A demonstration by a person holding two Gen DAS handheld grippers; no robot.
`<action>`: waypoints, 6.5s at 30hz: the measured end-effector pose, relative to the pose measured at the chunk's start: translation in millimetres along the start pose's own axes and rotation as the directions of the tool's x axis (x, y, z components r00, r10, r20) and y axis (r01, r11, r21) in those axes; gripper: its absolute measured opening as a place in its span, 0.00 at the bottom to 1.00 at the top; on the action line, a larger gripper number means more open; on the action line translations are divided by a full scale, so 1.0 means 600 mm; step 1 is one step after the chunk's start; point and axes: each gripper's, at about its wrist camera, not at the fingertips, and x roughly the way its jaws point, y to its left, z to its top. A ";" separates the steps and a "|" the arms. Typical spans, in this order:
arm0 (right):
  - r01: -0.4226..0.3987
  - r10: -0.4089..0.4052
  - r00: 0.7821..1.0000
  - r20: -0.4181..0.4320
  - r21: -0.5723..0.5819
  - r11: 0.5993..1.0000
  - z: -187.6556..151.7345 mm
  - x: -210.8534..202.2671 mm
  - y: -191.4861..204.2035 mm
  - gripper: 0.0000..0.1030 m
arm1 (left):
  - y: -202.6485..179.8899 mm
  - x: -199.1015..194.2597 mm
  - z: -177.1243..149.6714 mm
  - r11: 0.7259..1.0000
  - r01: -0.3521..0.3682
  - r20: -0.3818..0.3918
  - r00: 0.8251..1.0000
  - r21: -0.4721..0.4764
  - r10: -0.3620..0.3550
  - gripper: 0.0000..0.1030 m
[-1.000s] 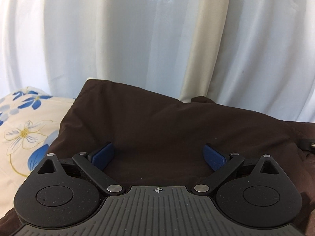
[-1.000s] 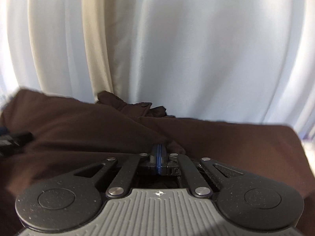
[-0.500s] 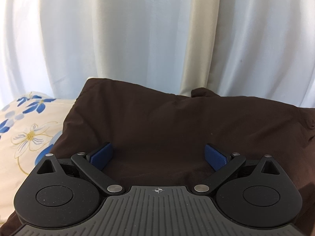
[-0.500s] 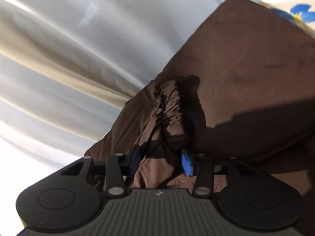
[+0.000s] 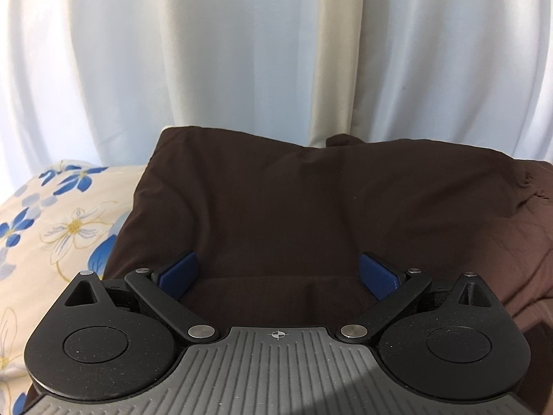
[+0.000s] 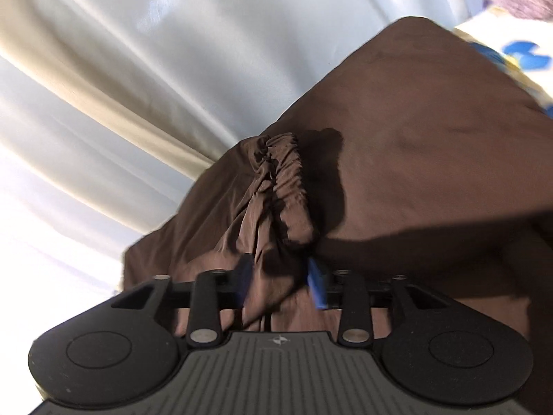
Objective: Fold large clothes
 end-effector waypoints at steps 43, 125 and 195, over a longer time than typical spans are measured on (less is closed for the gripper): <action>0.385 -0.388 0.921 0.019 -0.188 0.904 -0.200 -0.464 -0.225 0.58 | 0.277 -0.392 -0.249 0.958 -0.011 -0.361 0.927 -0.287 -0.098 0.96; 0.472 -0.225 0.833 0.506 -0.437 0.765 0.211 -0.114 0.018 0.09 | 0.224 -0.068 0.204 0.914 0.135 0.148 0.985 -0.382 -0.084 0.16; 0.156 -0.103 0.955 0.279 -0.177 0.972 0.255 0.099 -0.177 0.00 | 0.183 0.191 0.134 0.930 -0.118 -0.044 0.993 -0.349 0.110 0.96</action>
